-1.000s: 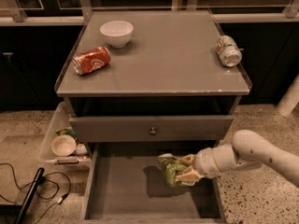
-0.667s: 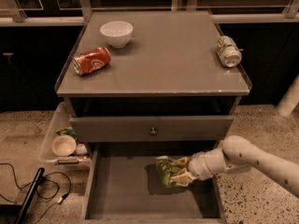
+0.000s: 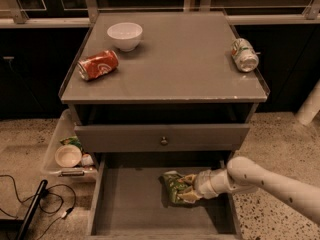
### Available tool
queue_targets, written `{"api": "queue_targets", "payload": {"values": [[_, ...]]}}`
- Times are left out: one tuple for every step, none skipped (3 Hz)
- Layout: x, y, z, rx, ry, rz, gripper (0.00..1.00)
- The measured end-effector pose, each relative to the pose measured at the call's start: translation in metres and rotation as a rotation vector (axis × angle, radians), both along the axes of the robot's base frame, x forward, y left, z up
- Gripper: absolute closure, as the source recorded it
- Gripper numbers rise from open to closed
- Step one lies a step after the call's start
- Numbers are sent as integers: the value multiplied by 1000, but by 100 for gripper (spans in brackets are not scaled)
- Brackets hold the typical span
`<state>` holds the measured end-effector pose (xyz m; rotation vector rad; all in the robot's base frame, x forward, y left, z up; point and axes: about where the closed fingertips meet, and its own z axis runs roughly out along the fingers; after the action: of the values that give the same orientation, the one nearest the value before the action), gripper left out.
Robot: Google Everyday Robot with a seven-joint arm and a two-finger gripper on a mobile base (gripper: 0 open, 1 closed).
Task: Place green jalapeno chip bag into middle drawer
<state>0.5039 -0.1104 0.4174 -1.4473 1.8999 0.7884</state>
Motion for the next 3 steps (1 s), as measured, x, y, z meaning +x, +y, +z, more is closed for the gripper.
{"api": "queue_targets", "payload": {"values": [[-5, -3, -23, -72, -44, -34, 100], [-1, -3, -26, -81, -58, -51, 81], [-2, -3, -26, -81, -58, -51, 58]]}}
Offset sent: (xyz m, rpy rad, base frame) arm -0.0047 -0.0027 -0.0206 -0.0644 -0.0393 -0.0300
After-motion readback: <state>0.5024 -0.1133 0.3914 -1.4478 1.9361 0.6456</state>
